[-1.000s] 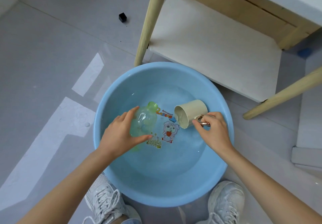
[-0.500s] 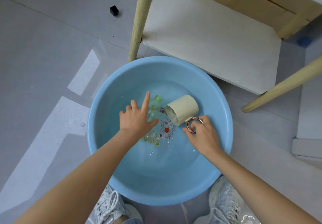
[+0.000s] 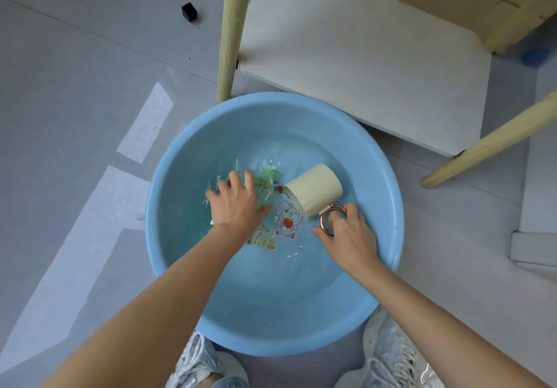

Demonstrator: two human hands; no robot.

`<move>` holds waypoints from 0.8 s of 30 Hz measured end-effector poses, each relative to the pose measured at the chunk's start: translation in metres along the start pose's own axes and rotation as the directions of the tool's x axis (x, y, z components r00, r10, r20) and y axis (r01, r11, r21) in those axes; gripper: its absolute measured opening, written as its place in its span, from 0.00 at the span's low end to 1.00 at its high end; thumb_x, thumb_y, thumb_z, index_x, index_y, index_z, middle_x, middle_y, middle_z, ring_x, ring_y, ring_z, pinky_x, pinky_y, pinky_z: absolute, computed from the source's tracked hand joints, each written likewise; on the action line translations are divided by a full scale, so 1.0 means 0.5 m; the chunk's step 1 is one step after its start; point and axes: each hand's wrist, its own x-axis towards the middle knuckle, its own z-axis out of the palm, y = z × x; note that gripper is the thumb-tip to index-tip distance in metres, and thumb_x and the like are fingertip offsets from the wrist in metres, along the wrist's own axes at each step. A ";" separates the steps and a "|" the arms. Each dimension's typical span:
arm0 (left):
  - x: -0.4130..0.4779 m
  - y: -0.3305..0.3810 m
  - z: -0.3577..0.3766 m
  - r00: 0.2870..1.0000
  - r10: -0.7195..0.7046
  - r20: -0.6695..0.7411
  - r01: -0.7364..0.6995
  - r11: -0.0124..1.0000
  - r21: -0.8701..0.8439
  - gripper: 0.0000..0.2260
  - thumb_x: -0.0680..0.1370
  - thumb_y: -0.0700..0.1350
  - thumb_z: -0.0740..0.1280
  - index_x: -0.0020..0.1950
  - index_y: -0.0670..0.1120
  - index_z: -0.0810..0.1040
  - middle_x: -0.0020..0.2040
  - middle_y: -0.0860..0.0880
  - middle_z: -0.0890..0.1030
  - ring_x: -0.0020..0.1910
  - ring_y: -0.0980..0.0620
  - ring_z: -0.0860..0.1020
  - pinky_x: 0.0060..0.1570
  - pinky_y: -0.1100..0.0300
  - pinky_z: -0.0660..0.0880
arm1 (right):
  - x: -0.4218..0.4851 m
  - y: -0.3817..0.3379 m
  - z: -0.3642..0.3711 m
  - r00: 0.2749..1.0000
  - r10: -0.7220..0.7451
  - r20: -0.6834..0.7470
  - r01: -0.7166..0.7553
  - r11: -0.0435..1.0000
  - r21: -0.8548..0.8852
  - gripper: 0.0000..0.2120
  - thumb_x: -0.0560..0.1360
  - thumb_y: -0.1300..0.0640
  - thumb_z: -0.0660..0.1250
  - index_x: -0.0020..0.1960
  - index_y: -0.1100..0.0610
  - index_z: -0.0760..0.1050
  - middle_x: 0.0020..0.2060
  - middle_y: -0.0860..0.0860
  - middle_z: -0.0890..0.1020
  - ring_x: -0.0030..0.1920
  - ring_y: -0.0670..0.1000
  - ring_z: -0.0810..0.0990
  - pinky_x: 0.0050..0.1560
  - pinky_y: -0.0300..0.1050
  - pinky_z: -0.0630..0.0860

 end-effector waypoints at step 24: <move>0.008 -0.010 0.006 1.000 0.028 0.001 -0.027 0.997 -0.076 0.34 0.76 0.65 0.59 0.73 0.45 0.56 0.64 0.43 0.67 0.57 0.41 0.74 0.49 0.49 0.73 | 0.000 0.003 0.051 0.983 -0.093 -0.157 0.091 0.996 -0.019 0.19 0.58 0.57 0.82 0.40 0.64 0.77 0.46 0.62 0.78 0.42 0.63 0.80 0.34 0.52 0.80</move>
